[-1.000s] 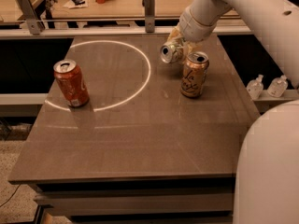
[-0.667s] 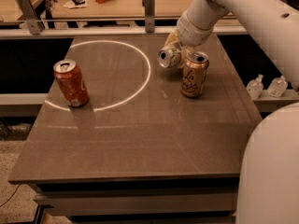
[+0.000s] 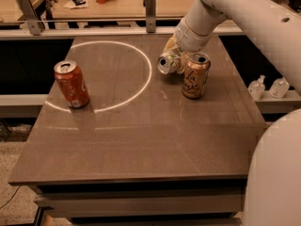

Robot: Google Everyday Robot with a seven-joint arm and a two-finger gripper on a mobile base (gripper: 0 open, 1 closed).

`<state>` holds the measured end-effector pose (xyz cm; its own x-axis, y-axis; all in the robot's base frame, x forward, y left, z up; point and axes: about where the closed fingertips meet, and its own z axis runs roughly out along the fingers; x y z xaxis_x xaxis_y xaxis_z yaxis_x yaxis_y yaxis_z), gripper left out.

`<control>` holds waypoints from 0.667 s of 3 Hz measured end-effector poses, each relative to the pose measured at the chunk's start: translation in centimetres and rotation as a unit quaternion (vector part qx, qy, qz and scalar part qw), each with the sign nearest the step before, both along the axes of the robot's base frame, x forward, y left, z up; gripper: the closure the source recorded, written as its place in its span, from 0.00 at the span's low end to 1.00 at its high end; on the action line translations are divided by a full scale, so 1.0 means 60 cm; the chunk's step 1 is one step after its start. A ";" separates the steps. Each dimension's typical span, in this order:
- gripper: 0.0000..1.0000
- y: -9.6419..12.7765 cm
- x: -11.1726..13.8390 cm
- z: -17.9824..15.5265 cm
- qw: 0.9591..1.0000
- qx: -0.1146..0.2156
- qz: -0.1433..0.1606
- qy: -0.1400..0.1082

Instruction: Knock 7up can over

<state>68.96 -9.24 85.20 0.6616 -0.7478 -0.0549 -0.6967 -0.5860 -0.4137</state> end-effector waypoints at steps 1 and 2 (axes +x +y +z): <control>1.00 0.007 -0.004 -0.008 1.000 0.000 0.007 0.000; 0.82 0.009 -0.004 -0.012 1.000 0.000 0.008 0.002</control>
Offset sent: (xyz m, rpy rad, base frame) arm -0.0024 0.0036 -0.0043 0.0009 -0.0005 0.0133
